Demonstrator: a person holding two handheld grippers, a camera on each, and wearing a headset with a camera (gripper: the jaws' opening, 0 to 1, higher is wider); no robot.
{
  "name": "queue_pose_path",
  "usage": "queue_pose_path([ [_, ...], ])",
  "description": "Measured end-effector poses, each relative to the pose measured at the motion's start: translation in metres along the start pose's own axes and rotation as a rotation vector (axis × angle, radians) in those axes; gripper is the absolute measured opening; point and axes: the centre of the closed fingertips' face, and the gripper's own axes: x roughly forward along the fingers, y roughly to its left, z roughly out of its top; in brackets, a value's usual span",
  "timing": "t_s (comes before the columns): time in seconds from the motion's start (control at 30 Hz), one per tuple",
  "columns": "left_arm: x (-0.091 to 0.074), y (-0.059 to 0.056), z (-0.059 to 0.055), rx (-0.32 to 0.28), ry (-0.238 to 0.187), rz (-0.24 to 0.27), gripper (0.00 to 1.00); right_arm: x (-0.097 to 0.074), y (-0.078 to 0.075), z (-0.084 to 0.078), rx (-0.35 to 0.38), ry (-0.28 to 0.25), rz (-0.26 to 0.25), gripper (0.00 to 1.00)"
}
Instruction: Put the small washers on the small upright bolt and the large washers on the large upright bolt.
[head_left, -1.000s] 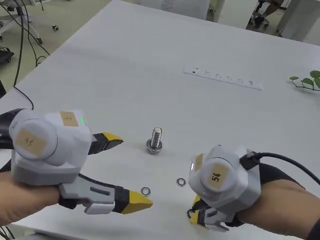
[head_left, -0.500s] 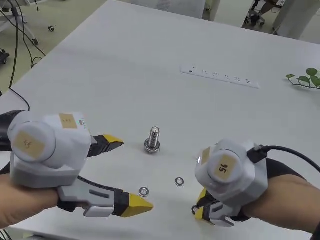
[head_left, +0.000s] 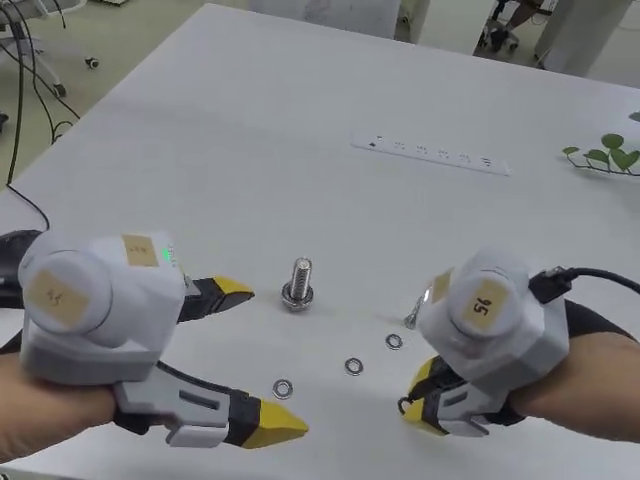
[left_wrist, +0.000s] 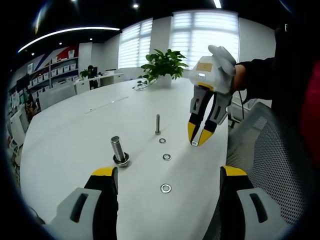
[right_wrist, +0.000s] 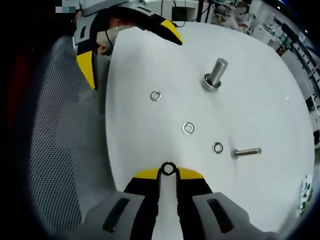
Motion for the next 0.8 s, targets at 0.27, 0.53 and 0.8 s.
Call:
queue_pose_path([
  [0.27,0.004,-0.002,0.006,0.014,0.002,-0.021,0.83,-0.026,-0.030,-0.001,0.039,-0.028,-0.050,0.13],
  [0.53,0.007,-0.003,0.012,0.020,-0.003,-0.034,0.83,-0.049,-0.060,0.003,0.039,-0.033,-0.109,0.13],
  [0.8,0.011,-0.003,0.017,0.031,-0.006,-0.042,0.83,-0.064,-0.081,0.019,0.015,-0.045,-0.148,0.13],
])
